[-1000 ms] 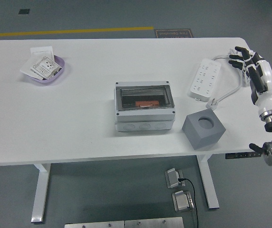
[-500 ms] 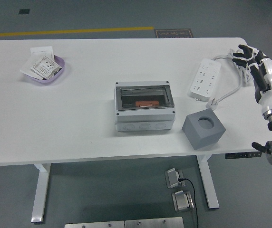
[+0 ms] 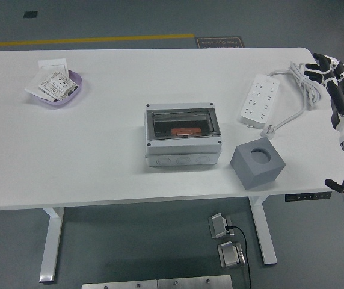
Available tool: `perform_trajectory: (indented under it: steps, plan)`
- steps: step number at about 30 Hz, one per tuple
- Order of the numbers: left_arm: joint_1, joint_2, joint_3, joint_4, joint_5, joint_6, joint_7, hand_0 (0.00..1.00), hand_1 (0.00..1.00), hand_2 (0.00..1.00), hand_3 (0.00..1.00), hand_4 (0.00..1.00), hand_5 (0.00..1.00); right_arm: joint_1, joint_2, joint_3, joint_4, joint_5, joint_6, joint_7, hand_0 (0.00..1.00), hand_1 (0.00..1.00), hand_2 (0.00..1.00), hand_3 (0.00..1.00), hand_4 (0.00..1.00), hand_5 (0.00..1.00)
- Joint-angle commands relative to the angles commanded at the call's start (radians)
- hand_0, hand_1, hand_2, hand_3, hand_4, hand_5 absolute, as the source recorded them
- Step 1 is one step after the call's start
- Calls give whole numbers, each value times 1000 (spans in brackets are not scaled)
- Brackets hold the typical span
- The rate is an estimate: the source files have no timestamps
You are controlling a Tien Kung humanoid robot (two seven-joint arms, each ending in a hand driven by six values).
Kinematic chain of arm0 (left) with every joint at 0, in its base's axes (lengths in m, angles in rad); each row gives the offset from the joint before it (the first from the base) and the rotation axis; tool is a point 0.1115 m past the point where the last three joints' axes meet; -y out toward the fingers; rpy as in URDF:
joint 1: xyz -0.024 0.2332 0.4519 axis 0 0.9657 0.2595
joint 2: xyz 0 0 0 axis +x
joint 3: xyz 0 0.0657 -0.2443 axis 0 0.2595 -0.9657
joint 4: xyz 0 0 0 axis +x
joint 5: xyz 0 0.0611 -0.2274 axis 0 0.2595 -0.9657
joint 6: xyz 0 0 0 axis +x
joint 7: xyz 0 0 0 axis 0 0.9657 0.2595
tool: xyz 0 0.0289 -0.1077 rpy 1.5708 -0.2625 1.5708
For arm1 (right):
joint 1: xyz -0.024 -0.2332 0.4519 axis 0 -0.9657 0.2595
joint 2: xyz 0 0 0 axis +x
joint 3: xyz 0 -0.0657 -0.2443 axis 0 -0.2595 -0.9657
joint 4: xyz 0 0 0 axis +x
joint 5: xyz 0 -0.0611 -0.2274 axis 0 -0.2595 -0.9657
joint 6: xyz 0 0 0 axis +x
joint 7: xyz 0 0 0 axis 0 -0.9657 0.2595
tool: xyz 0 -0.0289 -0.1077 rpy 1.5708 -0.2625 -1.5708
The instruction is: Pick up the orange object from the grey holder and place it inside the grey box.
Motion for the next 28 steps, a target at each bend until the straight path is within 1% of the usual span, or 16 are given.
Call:
perform_trajectory:
  steps: [5, 15, 28]
  plan:
    - [-2, -4, 10, -1, -3, 0, 1, 614, 650, 602, 605, 649, 189, -5, 1, 14, 6, 9, 7, 12, 780, 663, 681, 755, 998, 842]
    - [6, -5, 8, -1, -10, 0, 1, 614, 651, 602, 605, 649, 190, -14, 5, 21, 15, 6, 2, 7, 780, 662, 682, 754, 998, 842]
    - [7, 1, 7, -2, -21, 0, 1, 614, 651, 602, 605, 649, 190, -19, 6, 36, 13, 3, -6, 3, 778, 661, 684, 754, 998, 842]
